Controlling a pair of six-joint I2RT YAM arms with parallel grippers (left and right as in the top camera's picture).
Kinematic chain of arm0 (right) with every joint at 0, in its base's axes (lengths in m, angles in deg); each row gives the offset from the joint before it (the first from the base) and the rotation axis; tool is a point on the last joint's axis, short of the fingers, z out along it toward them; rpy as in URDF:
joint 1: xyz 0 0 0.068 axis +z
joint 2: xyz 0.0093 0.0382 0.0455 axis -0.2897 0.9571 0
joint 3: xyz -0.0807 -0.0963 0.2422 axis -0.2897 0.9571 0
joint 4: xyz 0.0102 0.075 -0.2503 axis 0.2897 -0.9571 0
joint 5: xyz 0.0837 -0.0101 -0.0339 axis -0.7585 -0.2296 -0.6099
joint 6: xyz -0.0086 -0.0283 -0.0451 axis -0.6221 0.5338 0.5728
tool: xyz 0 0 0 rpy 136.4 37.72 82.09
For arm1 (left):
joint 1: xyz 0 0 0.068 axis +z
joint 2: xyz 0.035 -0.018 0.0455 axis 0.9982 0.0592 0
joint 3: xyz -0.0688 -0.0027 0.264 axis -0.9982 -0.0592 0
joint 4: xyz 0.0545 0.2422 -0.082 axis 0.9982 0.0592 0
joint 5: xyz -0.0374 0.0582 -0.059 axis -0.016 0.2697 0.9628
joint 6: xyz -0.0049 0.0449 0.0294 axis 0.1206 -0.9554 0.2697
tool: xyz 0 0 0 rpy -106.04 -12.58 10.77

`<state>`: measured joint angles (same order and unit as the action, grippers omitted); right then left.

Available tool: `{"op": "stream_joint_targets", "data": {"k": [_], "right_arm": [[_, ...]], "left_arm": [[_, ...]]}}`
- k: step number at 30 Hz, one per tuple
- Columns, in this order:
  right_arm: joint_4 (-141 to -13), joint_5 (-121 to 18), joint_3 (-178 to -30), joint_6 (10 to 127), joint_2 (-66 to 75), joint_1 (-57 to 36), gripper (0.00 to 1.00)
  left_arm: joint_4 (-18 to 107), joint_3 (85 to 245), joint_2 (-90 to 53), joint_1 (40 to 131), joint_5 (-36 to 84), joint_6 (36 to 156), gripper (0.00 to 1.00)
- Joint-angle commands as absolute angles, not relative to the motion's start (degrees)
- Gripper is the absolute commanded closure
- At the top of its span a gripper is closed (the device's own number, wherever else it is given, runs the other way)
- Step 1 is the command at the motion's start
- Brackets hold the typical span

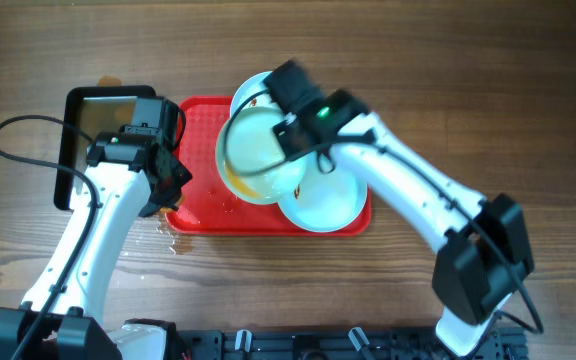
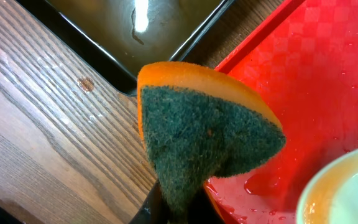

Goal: Clean dirty plates on tray and stack at the side
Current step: 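Lift the cleaned plate with the right gripper and place it right of the tray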

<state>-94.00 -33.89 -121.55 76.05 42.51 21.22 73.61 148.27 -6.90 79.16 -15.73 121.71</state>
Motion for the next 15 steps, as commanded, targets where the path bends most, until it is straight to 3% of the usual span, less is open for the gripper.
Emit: {"op": "stream_joint_targets", "data": {"k": [1, 15], "right_arm": [[-93.4, -9.4, -122.9, 70.0, 40.6, 30.8, 0.96], [-88.0, 19.2, -122.8, 70.7, 40.6, 43.6, 0.96]], "left_arm": [[73.5, 148.1, -7.4, 79.4, -15.7, 122.7, 0.96], [73.5, 148.1, -7.4, 79.4, -15.7, 122.7, 0.96]]}}
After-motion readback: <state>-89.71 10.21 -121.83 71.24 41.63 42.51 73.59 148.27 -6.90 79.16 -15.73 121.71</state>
